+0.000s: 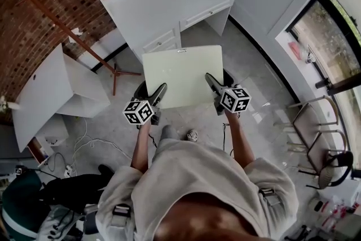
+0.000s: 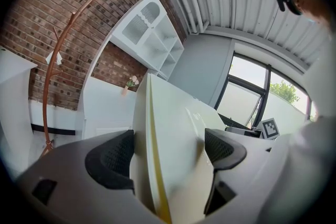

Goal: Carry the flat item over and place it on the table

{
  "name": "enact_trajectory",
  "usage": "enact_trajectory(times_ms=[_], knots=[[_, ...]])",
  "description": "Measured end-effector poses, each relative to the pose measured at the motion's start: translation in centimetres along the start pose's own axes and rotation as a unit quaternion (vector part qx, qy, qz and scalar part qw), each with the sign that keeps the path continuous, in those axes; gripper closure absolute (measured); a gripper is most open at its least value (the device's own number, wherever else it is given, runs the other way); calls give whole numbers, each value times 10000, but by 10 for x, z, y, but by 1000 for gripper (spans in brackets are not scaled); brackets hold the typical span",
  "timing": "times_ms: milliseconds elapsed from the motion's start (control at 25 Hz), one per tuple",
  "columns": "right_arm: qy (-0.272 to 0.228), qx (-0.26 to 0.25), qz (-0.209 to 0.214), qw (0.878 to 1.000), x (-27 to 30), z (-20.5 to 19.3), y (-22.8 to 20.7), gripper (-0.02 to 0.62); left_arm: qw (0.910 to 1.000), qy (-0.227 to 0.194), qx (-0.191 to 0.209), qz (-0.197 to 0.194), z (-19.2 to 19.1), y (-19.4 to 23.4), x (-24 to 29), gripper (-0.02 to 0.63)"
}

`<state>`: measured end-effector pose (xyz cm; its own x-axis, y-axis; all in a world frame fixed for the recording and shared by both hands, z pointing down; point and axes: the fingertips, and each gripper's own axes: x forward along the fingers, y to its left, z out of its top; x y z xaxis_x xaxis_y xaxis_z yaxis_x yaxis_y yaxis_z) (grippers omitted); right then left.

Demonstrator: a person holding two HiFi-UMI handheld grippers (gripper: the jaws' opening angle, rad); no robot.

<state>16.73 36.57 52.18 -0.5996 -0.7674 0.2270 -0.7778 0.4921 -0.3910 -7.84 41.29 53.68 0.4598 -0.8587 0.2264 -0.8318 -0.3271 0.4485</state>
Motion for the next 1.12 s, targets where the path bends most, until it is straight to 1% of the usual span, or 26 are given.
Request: enact_trajectory(times_ms=[360, 600, 720, 880, 1120], knots=[[140, 1, -45, 9999, 30, -4, -8, 241, 9999, 69, -124, 43, -2, 26, 19, 173], [188, -92, -270, 9994, 81, 5, -26, 241, 9996, 141, -229, -97, 10, 65, 67, 173], [151, -79, -358, 9992, 113, 18, -35, 241, 9994, 165, -226, -189, 29, 86, 96, 173], [36, -55, -456, 9989, 156, 46, -42, 241, 9991, 173, -174, -351, 67, 112, 132, 173], [-71, -32, -609, 9981, 212, 73, -47, 241, 9984, 205, -118, -516, 110, 151, 175, 173]])
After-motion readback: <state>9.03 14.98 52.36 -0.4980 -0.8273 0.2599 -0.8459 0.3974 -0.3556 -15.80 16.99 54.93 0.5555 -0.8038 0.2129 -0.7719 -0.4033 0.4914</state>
